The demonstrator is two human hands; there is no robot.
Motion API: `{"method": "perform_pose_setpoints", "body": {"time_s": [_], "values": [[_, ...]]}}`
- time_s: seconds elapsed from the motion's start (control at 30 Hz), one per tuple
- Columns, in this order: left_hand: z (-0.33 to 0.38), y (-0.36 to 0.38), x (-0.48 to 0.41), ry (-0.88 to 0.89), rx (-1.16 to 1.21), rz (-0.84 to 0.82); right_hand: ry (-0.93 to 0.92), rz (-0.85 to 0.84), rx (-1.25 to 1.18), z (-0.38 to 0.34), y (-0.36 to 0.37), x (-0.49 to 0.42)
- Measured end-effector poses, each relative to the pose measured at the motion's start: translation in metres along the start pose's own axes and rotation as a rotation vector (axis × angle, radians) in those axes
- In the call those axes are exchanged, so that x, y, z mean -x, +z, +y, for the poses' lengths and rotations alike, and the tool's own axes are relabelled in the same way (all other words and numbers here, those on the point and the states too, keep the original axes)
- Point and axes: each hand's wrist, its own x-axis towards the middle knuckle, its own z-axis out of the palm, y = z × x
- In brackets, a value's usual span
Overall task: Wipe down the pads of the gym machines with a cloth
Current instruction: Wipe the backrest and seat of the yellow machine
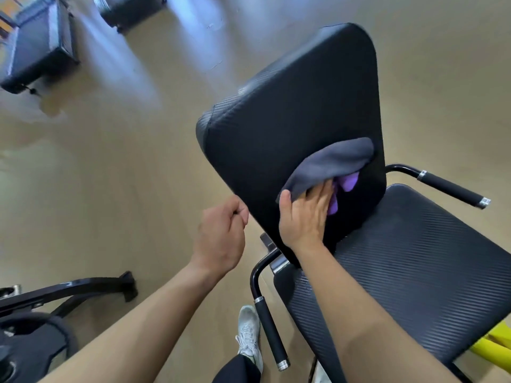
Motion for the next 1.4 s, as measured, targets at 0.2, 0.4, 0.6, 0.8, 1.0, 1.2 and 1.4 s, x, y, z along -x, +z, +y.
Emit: {"method": "perform_pose_setpoints", "body": {"time_s": [0.2,0.4,0.6,0.8,1.0,1.2,1.4], "values": [[-0.011,-0.005,0.007,-0.071,0.052,0.081,-0.414,0.155,0.182,-0.034,0.008,0.003],[-0.021,0.003,0.013,-0.129,0.041,0.093,-0.54,0.255,0.234,-0.026,-0.022,-0.041],[-0.035,0.042,0.043,-0.044,-0.176,-0.347,-0.088,0.258,0.076,0.03,-0.003,-0.042],[-0.04,0.077,0.052,-0.224,-0.111,-0.413,0.389,0.121,-0.271,0.058,0.027,0.003],[-0.038,0.072,0.05,-0.242,-0.145,-0.539,0.738,-0.067,-0.557,0.033,0.054,0.05],[-0.033,0.068,0.042,-0.52,-0.097,-0.777,1.009,-0.104,-0.868,0.015,0.055,0.076],[-0.056,0.114,0.05,-0.645,-0.122,-0.866,0.982,0.029,-0.571,0.07,0.051,0.072]]}}
